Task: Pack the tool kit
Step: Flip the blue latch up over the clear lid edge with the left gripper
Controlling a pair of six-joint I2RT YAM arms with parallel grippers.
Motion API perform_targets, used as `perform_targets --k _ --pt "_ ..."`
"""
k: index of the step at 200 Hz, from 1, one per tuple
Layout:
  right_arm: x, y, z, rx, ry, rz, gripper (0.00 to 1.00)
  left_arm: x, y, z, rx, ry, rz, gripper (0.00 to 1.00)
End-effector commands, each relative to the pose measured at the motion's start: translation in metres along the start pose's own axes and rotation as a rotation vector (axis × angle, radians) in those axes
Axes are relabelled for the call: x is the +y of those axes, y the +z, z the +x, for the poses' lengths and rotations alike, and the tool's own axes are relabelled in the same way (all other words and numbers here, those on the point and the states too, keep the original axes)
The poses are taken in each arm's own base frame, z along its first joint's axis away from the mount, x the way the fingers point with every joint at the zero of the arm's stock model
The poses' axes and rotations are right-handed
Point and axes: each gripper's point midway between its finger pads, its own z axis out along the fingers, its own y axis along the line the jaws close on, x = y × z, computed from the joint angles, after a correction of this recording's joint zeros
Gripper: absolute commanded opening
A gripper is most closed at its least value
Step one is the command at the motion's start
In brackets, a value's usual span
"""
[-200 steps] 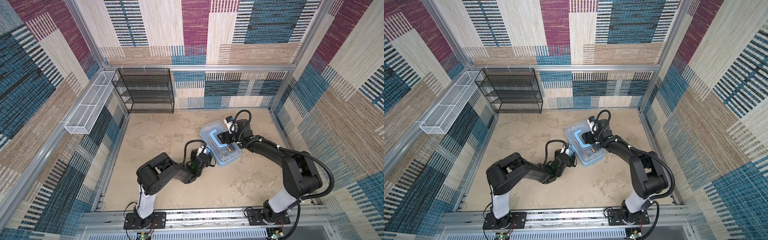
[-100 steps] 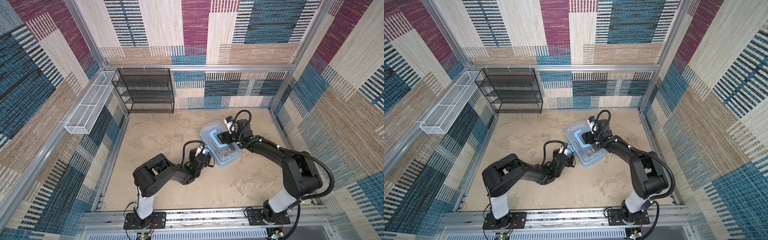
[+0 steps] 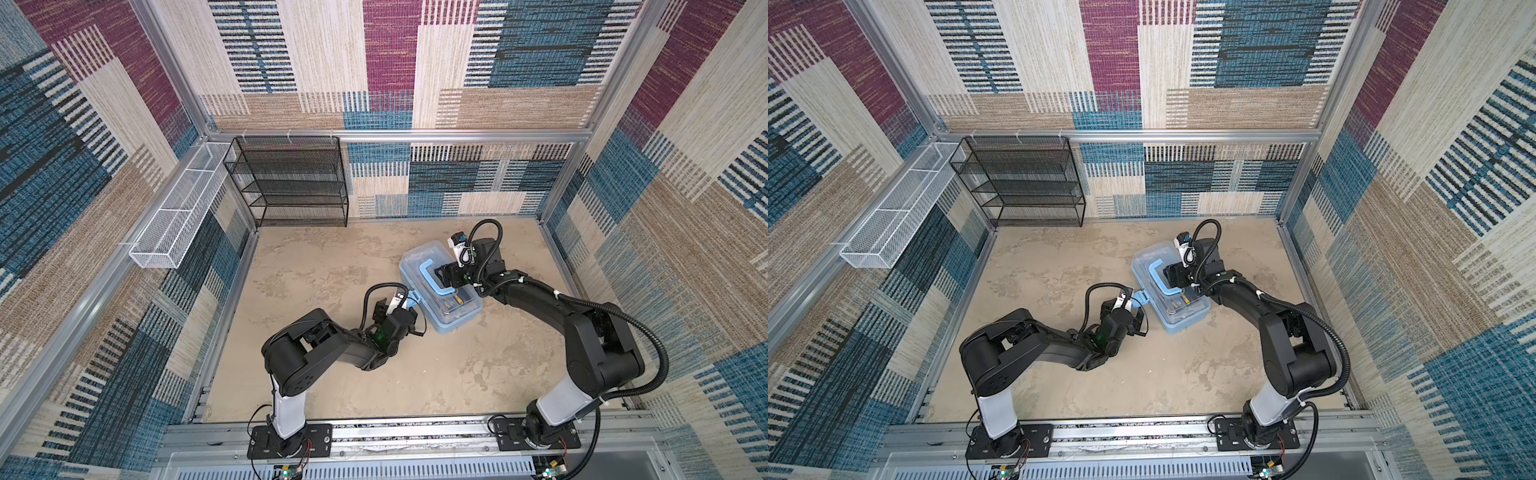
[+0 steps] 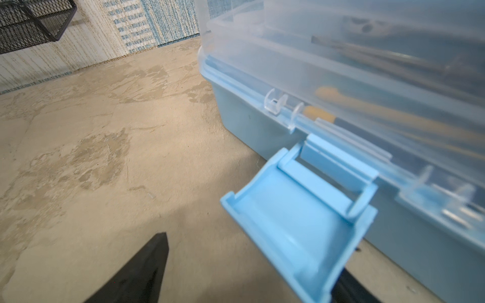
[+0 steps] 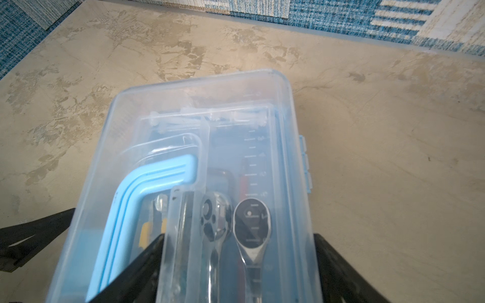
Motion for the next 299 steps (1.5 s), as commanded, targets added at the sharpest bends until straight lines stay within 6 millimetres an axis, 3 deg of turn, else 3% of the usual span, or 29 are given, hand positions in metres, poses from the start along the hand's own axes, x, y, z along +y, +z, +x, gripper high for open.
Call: perform_targets --k 1,88,149,241,299 --pt "-0.008 -0.003 0.057 0.221 0.032 0.051 0.83 0.008 -0.002 -0.004 -0.009 0.013 -0.032 0.83" --pt "-0.007 -0.003 0.057 0.222 0.041 0.049 0.83 0.017 -0.007 -0.004 -0.003 0.017 -0.053 0.83" --pt "-0.01 -0.004 0.058 0.225 0.042 0.065 0.83 0.01 -0.007 -0.006 0.041 0.074 -0.016 0.83" --pt "-0.004 -0.023 -0.003 0.03 0.046 0.054 0.86 0.014 -0.006 -0.011 0.075 0.056 0.019 0.84" --pt "0.002 -0.033 -0.022 -0.027 0.054 0.036 0.85 0.015 -0.005 -0.025 0.05 0.024 0.032 0.84"
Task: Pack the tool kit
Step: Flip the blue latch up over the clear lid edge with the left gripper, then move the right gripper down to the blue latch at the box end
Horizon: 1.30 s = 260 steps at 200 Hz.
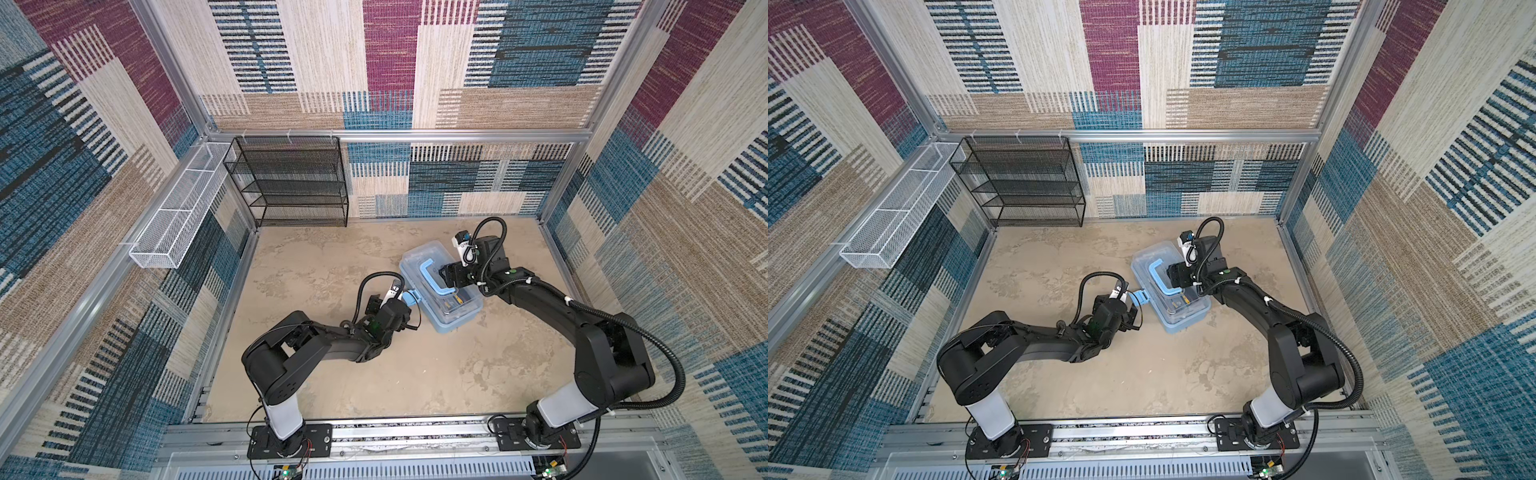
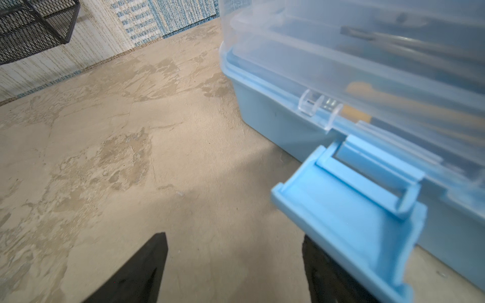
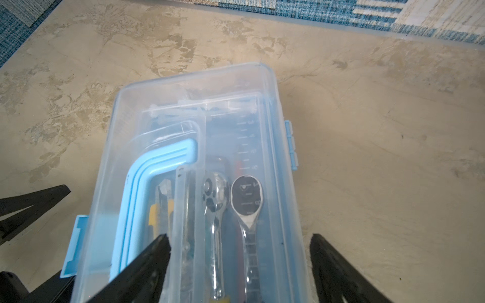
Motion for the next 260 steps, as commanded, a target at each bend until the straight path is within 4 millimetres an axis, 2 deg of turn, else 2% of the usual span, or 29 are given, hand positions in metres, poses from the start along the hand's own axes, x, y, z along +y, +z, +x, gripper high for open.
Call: perform_targets --k 1,41,88,127,147,206,223,260 --pt "0.002 -0.006 -0.012 -0.038 0.016 -0.002 0.85 -0.004 -0.001 -0.015 -0.034 -0.037 0.028 0.84" --pt "0.007 -0.013 -0.019 -0.059 0.023 -0.026 0.83 -0.015 0.001 -0.026 -0.057 -0.06 0.08 0.84" --pt "0.004 -0.018 -0.021 -0.067 0.029 -0.003 0.79 -0.02 0.002 -0.032 -0.067 -0.082 0.117 0.84" --pt "0.01 -0.035 -0.043 -0.135 0.016 -0.018 0.7 -0.022 0.004 -0.035 -0.06 -0.097 0.146 0.84" --pt "0.015 -0.036 -0.048 -0.135 0.02 -0.049 0.61 -0.019 0.005 -0.035 -0.054 -0.115 0.158 0.84" --pt "0.056 -0.025 -0.044 -0.119 0.021 -0.147 0.32 -0.018 0.008 -0.034 -0.03 -0.155 0.224 0.84" --pt "0.069 -0.019 -0.043 -0.103 0.018 -0.167 0.26 -0.018 0.008 -0.035 -0.027 -0.172 0.243 0.84" --pt "0.089 0.001 -0.037 -0.051 -0.004 -0.178 0.21 -0.022 0.01 -0.033 -0.007 -0.196 0.282 0.83"
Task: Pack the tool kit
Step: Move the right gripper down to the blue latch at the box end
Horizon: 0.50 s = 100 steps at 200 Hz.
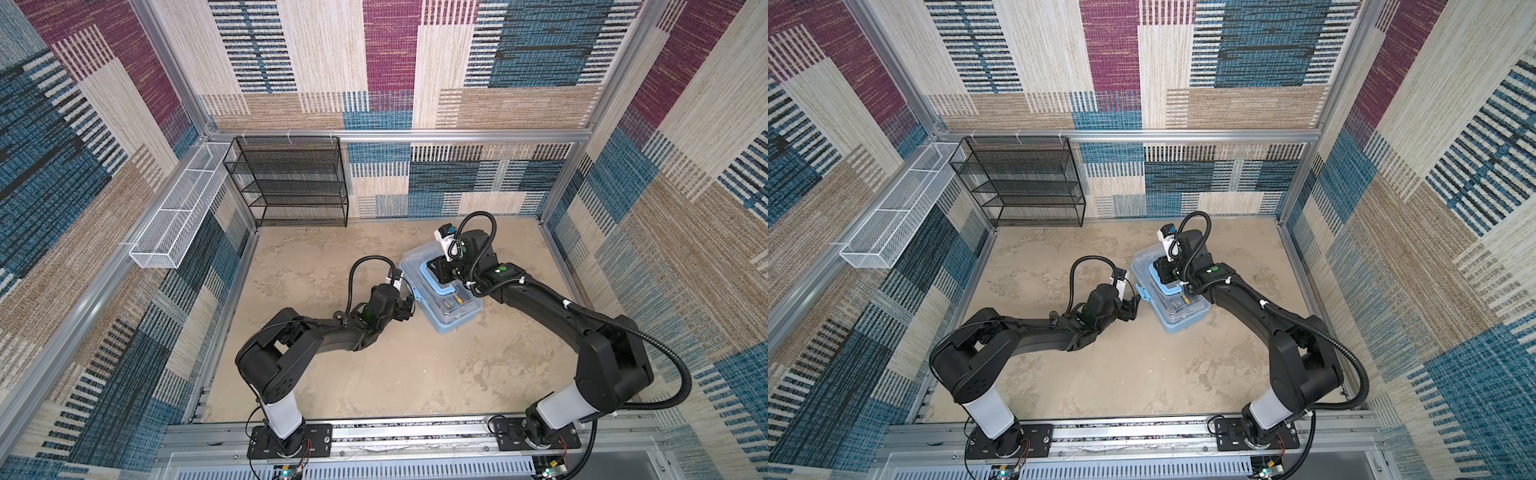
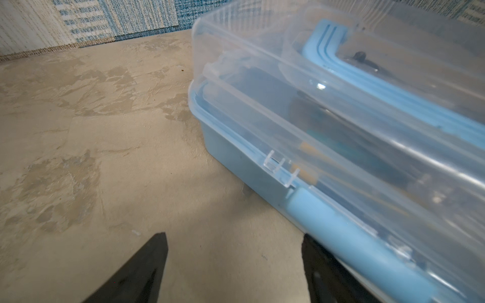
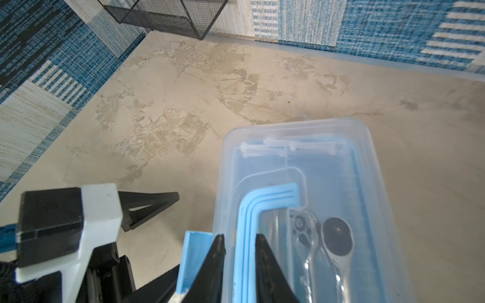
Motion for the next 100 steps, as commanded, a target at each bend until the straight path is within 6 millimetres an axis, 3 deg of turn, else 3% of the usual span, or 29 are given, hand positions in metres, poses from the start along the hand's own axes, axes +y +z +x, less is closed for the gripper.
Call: perform_targets --k 1,63,100 --pt "0.009 0.01 -0.002 0.003 0.003 -0.003 0.21 -0.007 0.002 -0.004 -0.001 -0.044 0.049 0.83" --pt "0.023 0.026 0.009 0.053 -0.013 -0.015 0.17 -0.003 0.005 0.003 0.022 -0.072 0.055 0.83" --pt "0.033 0.03 0.019 0.089 -0.026 -0.036 0.2 -0.001 0.005 0.004 0.028 -0.076 0.051 0.82"
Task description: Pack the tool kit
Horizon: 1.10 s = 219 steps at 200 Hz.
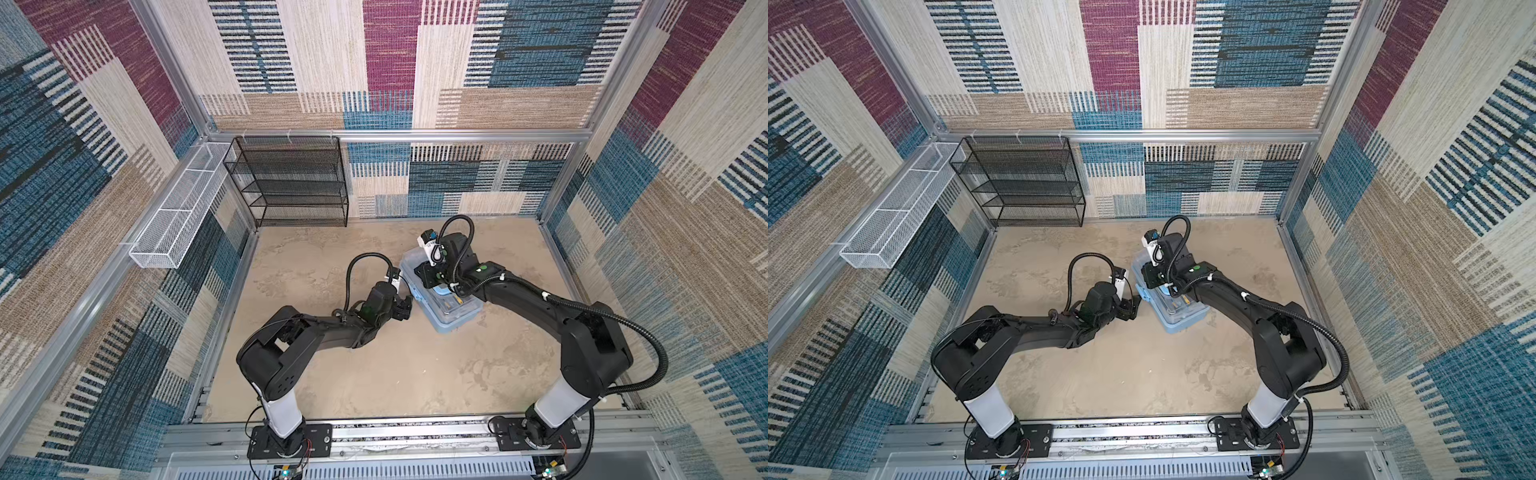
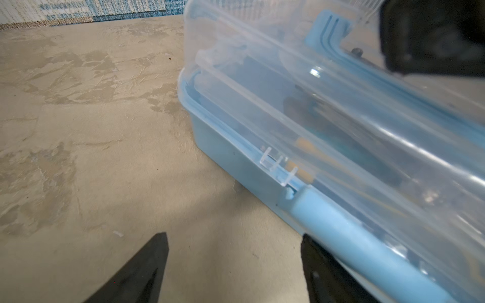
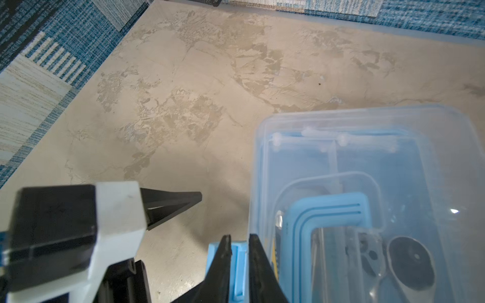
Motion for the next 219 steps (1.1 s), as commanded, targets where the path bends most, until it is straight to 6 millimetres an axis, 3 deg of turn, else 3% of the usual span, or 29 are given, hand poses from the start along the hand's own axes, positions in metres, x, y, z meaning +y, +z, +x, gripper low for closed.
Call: perform_targets --k 1,23,52,133,219 --pt "0.005 0.003 0.002 0.012 -0.006 -0.009 0.21 0.0 0.001 0.0 0.001 -0.033 0.006 0.82" --pt "0.006 0.006 0.009 0.036 -0.01 -0.005 0.28 0.0 0.0 0.0 0.002 -0.035 0.009 0.82" --pt "0.009 0.009 0.014 0.054 -0.013 -0.009 0.3 0.0 0.0 0.0 0.003 -0.041 0.015 0.82" --pt "0.005 0.021 0.027 0.111 -0.028 0.032 0.22 0.0 0.0 0.001 0.004 -0.05 0.022 0.82" --pt "0.007 0.019 0.034 0.142 -0.039 0.022 0.22 0.002 -0.001 0.0 0.006 -0.057 0.018 0.82"
